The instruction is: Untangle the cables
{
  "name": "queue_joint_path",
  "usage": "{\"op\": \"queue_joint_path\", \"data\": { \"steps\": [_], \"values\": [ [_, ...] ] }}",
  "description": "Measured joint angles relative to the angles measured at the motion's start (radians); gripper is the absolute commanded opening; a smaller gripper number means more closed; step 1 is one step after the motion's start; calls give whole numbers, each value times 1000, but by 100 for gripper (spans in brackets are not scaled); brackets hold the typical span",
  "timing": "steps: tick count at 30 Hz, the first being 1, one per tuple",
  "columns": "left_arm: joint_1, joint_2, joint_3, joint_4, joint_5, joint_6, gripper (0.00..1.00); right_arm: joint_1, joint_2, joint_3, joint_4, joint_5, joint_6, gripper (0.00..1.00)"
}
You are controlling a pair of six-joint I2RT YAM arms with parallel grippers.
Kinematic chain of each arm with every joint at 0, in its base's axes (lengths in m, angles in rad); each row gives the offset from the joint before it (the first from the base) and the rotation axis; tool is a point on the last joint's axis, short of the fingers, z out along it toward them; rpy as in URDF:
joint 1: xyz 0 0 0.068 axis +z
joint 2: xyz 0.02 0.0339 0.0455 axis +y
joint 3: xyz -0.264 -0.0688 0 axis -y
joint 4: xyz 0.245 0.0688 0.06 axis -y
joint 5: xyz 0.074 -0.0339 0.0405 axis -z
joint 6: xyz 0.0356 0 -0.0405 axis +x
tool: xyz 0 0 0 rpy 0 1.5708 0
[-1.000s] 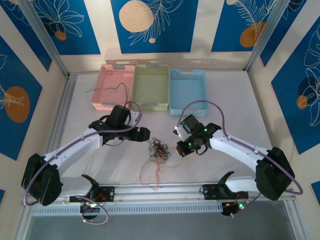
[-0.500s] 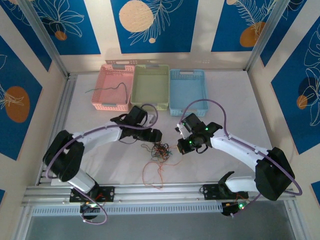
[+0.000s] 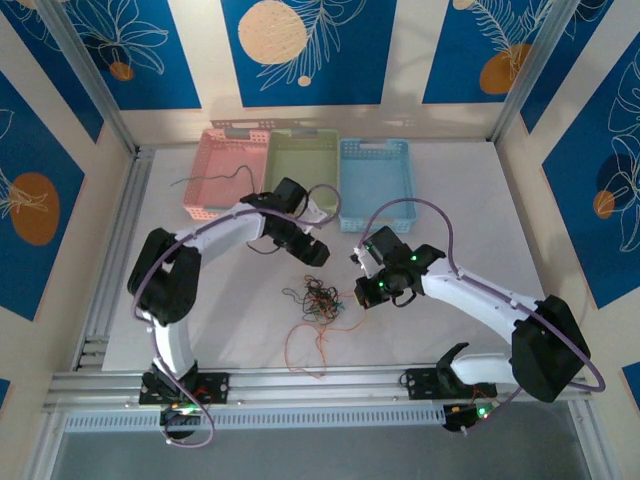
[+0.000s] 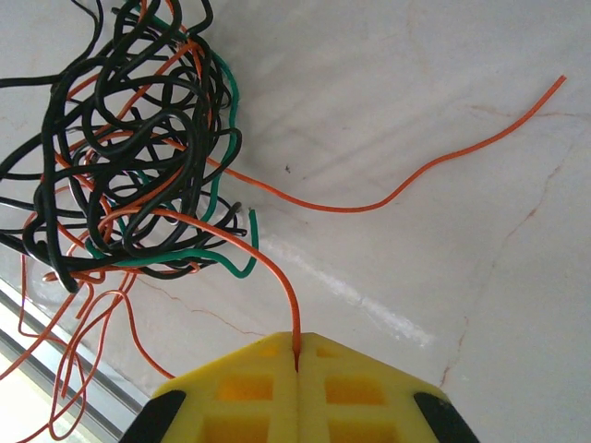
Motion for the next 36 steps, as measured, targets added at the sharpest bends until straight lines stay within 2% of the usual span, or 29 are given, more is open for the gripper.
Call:
{"op": "queue_joint_path", "data": {
  "steps": [6, 11, 17, 29, 36],
  "values": [
    [16, 115, 79, -130, 63, 140, 71, 1, -22, 0, 0, 0, 0, 0],
    [16, 133, 64, -153, 117, 172, 69, 1, -22, 0, 0, 0, 0, 0],
    [8, 144, 62, -164, 127, 189, 62, 1, -22, 0, 0, 0, -1, 0],
    [0, 149, 29, -164, 141, 190, 32, 1, -22, 0, 0, 0, -2, 0],
    [0, 148, 27, -164, 143, 188, 27, 1, -22, 0, 0, 1, -5, 0]
  ]
}}
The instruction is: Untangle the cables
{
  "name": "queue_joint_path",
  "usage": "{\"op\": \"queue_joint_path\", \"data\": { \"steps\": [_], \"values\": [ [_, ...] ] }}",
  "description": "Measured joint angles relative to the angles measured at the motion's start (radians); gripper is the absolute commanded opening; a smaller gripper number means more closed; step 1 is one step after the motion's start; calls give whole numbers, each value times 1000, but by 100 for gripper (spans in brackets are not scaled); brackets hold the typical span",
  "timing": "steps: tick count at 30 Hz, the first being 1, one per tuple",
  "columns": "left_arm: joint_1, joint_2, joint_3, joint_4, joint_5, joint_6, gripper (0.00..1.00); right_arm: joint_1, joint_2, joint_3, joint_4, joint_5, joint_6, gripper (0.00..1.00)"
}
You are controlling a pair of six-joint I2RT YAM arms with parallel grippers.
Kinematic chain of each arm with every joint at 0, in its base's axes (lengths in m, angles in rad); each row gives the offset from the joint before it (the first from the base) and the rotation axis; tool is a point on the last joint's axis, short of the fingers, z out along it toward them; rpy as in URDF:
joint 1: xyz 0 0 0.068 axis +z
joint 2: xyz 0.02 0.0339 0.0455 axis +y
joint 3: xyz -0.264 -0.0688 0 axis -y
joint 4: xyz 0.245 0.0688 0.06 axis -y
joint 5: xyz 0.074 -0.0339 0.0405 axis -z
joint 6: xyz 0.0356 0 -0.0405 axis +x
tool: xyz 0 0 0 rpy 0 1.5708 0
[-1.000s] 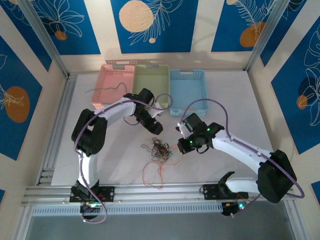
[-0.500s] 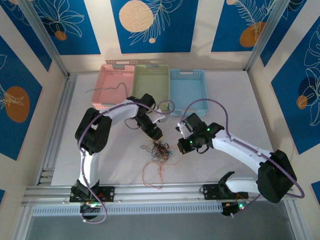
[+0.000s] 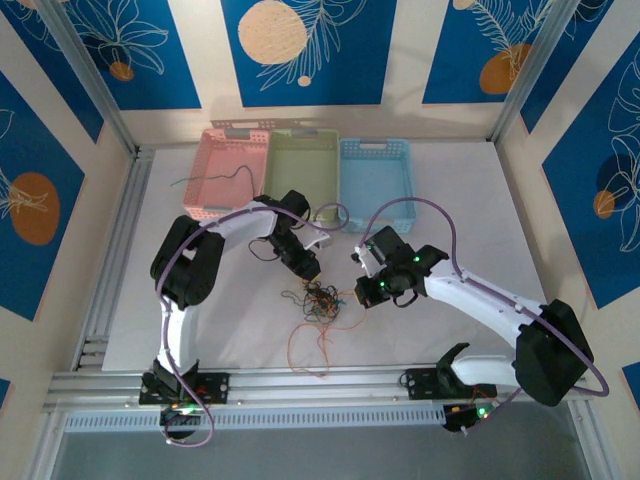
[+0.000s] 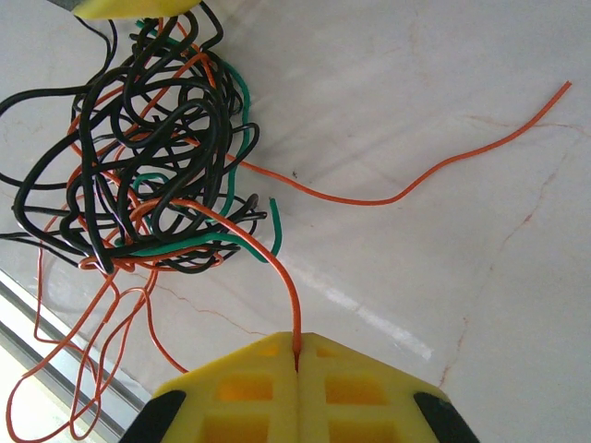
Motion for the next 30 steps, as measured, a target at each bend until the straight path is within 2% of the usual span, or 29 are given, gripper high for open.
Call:
{"op": "queue_joint_path", "data": {
  "steps": [5, 10, 13, 21, 30],
  "values": [
    [0, -33, -16, -1, -5, -8, 29, 0, 0, 0, 0, 9, -2, 0],
    [0, -112, -78, 16, -22, -36, 56, 0, -1, 0, 0, 23, -13, 0],
    [0, -157, -126, 31, -24, -61, 63, 0, -5, 0, 0, 27, -29, 0],
    [0, -162, -138, 120, -66, -114, 70, 0, -5, 29, -3, 46, -105, 0],
    [0, -147, -190, 204, -41, -151, 66, -9, -3, 52, -11, 71, -158, 0]
  ]
}}
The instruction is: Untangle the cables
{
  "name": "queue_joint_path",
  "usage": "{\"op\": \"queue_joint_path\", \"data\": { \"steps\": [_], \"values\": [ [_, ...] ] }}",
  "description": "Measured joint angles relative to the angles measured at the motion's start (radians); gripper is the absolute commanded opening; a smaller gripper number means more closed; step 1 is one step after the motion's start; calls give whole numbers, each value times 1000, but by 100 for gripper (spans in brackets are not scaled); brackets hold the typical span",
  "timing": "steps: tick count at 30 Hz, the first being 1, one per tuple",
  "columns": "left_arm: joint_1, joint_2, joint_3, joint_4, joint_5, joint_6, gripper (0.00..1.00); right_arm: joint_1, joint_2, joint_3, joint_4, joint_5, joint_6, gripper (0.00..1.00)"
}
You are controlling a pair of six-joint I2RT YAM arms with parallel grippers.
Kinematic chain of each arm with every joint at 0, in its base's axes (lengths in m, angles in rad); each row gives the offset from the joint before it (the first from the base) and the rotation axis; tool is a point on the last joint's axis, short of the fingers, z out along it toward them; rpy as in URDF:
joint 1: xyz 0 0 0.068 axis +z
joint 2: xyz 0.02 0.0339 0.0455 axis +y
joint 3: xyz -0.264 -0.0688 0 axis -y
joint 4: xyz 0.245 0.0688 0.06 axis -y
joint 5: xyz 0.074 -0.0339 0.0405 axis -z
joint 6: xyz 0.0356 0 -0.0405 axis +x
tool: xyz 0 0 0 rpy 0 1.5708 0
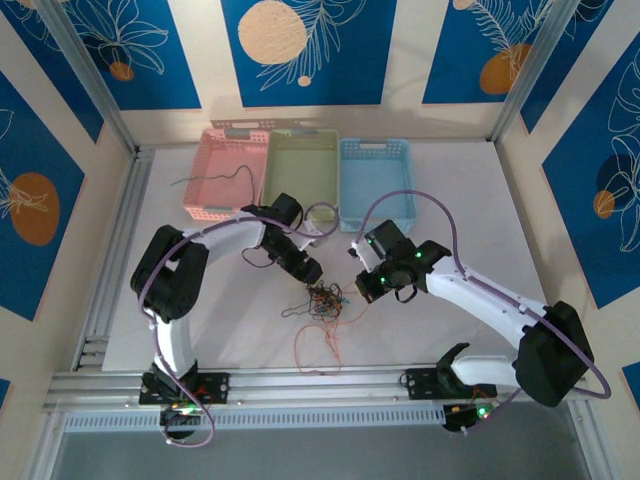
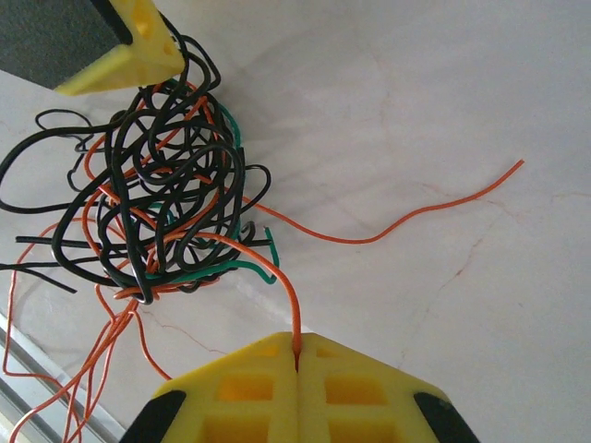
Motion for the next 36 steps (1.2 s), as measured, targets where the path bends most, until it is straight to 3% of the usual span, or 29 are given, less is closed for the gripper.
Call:
{"op": "queue_joint_path", "data": {
  "steps": [9, 17, 31, 36],
  "values": [
    [-3, -77, -164, 122, 66, -92, 58, -18, 13, 0, -3, 7, -9, 0],
    [-4, -103, -197, 195, 83, -142, 48, -20, 13, 0, -4, 7, -12, 0],
    [-2, -155, -210, 238, 64, -193, 2, -21, 13, 0, -5, 7, -12, 0],
    [22, -298, -256, 264, 7, -247, 0, -30, -2, 0, -5, 16, -12, 0]
  ]
}}
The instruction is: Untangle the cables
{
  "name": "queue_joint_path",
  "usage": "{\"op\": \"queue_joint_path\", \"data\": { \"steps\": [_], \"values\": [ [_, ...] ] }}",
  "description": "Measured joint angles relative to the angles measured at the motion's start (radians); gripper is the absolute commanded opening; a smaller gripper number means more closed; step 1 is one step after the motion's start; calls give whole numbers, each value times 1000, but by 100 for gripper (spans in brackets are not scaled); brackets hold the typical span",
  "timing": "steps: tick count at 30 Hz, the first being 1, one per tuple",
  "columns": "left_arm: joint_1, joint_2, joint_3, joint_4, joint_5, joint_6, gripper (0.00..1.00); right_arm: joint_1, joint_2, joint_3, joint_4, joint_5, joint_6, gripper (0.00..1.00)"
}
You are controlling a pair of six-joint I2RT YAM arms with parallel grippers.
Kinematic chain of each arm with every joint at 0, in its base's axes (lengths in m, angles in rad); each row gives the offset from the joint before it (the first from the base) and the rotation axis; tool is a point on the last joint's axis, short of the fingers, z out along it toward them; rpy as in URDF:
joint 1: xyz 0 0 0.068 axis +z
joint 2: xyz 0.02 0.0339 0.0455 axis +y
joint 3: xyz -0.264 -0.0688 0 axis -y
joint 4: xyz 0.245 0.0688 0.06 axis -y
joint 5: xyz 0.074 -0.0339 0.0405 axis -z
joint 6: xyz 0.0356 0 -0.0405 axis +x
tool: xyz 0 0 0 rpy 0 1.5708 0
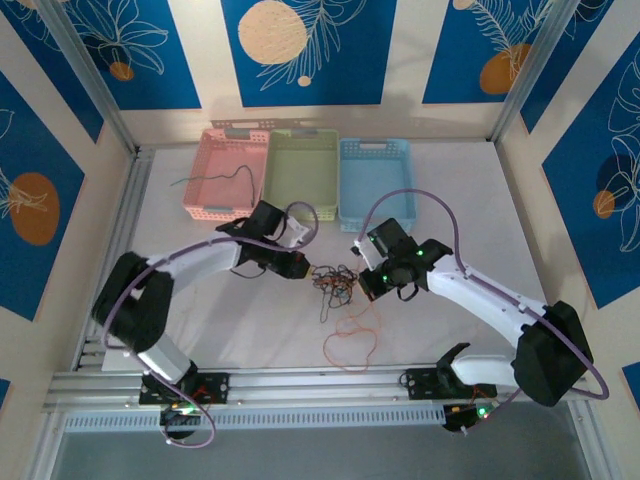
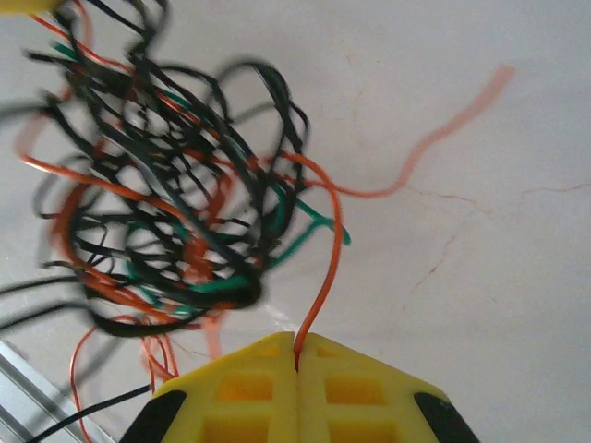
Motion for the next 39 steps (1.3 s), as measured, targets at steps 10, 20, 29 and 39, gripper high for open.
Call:
{"op": "queue_joint_path", "data": {
  "steps": [10, 20, 29, 39],
  "values": [
    [99, -360, -48, -106, -263, -85, 0, -76, -87, 2, 55, 42, 39, 0],
    [264, -552, -58, -305, -417, -75, 0, -281, -227, 7, 126, -10, 185, 0],
    [388, -591, -53, -460, -647, -28, 0, -498, -325, -43, 80, 27, 249, 0],
    [396, -614, -82, -433, -412, -20, 0, -317, -189, -61, 160, -170, 236, 29]
  ]
}}
